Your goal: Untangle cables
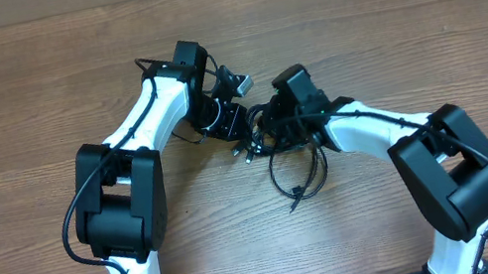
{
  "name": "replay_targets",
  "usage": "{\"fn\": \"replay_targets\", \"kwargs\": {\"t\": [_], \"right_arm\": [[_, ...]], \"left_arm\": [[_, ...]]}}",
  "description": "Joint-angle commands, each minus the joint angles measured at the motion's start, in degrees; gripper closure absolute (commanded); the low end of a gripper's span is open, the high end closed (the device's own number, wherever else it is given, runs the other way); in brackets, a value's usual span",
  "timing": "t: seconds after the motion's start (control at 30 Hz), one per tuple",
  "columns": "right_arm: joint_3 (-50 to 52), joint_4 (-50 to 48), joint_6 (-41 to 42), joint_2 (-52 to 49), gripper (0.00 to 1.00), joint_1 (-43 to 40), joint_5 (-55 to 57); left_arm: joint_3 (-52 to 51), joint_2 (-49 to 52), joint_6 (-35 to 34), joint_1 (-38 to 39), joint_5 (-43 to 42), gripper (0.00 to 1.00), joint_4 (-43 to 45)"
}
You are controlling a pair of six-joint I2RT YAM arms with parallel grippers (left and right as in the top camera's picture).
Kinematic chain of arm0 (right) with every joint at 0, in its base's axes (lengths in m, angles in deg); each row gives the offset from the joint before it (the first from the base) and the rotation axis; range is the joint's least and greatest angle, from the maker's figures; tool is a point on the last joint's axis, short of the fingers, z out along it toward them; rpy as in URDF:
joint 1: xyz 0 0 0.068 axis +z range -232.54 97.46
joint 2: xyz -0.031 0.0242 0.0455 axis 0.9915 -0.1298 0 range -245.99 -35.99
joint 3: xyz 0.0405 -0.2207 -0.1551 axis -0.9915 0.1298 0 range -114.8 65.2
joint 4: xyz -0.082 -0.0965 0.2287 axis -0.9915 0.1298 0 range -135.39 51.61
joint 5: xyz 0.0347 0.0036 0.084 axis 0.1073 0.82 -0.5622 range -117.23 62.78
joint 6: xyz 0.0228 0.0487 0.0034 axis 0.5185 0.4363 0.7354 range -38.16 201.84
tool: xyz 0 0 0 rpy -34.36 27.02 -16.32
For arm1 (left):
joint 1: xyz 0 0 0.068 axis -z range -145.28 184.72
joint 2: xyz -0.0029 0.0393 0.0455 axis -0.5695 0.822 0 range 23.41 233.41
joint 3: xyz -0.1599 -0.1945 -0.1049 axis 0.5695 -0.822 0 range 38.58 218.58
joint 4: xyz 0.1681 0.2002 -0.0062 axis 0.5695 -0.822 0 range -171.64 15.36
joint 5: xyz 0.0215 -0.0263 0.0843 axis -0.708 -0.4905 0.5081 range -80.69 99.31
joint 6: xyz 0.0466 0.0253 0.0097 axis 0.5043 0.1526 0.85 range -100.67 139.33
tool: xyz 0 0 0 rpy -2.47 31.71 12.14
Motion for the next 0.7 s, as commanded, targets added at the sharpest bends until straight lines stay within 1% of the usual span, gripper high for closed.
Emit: {"fn": "replay_targets", "kwargs": {"t": [0.0, 0.13, 0.23, 0.37, 0.57, 0.67], "right_arm": [[0.17, -0.09, -7.08, 2.12, 0.96, -3.04, -13.57], [0.17, -0.15, -9.70, 2.14, 0.96, -5.95, -21.42], [0.17, -0.13, -14.38, 2.14, 0.96, -8.28, -27.91], [0.17, -0.13, -19.34, 2.14, 0.96, -11.10, -35.39], [0.17, -0.07, -20.37, 2.14, 0.96, -15.45, -43.04], [0.17, 0.17, -20.37, 2.14, 0.96, -16.44, -43.56]], "left_arm": [[0.85, 0.17, -0.83, 0.37, 1.29, 0.96, 0.04], [0.85, 0.17, -0.83, 0.37, 2.62, 0.96, 0.07], [0.85, 0.17, -0.83, 0.37, 4.52, 0.96, 0.04], [0.85, 0.17, -0.83, 0.37, 4.66, 0.96, 0.04], [0.85, 0.17, -0.83, 0.39, 5.40, 0.96, 0.04], [0.85, 0.17, -0.83, 0.37, 5.40, 0.96, 0.04]]}}
